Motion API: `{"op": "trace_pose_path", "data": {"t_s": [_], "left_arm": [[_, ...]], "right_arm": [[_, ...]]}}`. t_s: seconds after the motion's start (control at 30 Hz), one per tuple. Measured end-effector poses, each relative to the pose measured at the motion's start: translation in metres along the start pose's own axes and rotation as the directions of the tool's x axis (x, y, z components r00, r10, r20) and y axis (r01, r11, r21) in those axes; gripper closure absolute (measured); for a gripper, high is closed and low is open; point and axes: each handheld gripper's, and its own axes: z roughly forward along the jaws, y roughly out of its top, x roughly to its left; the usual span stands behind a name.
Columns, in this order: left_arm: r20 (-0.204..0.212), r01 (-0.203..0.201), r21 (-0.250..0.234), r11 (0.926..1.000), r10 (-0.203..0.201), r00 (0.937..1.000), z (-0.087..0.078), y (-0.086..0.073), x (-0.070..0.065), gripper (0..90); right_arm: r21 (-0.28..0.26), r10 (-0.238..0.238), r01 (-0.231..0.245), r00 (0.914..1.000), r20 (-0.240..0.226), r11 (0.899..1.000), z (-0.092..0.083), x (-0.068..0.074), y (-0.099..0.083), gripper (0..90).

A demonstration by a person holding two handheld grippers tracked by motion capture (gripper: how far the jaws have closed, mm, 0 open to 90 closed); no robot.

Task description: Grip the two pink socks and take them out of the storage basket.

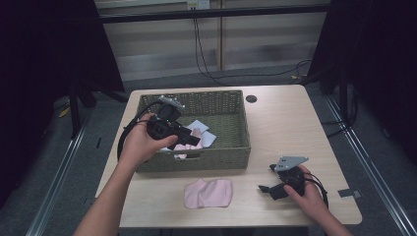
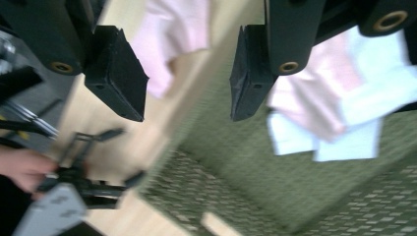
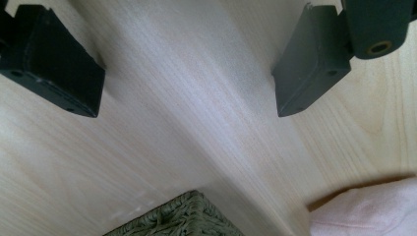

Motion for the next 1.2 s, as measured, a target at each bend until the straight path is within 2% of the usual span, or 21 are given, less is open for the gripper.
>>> {"op": "trace_pose_path", "data": {"t_s": [0.2, 0.27, 0.43, 0.6, 0.83, 1.2], "left_arm": [[-0.042, 0.043, -0.006, 0.9991, -0.043, 0.9982, 0.01, 0.003, 0.023, 46.4], [-0.05, 0.037, 0.005, 0.9993, -0.036, 0.9981, 0.013, 0.004, 0.029, 46.3], [-0.075, 0.052, 0.02, 0.9984, -0.05, 0.9959, 0.023, 0.006, 0.043, 45.9], [-0.083, 0.07, 0.042, 0.9967, -0.066, 0.9943, 0.036, 0.007, 0.055, 46.1], [-0.103, 0.119, 0.091, 0.9887, -0.11, 0.9886, 0.058, 0.002, 0.069, 47.2], [-0.116, 0.184, 0.089, 0.9789, -0.174, 0.978, 0.075, -0.001, 0.089, 47.3]], "right_arm": [[0.0, 0.0, 0.0, 1.0, 0.0, 1.0, 0.0, 0.0, 0.0, 11.1], [0.0, 0.0, 0.0, 1.0, 0.0, 1.0, 0.0, 0.0, 0.0, 11.0], [0.0, -0.001, 0.001, 1.0, 0.0, 1.0, 0.0, 0.0, 0.0, 11.0], [0.0, -0.001, 0.001, 1.0, 0.0, 1.0, 0.0, 0.0, 0.0, 11.1], [0.0, -0.001, 0.001, 1.0, 0.0, 1.0, 0.0, 0.0, 0.0, 11.1], [-0.001, -0.001, 0.001, 1.0, 0.0, 1.0, 0.0, 0.0, 0.0, 11.1]]}}
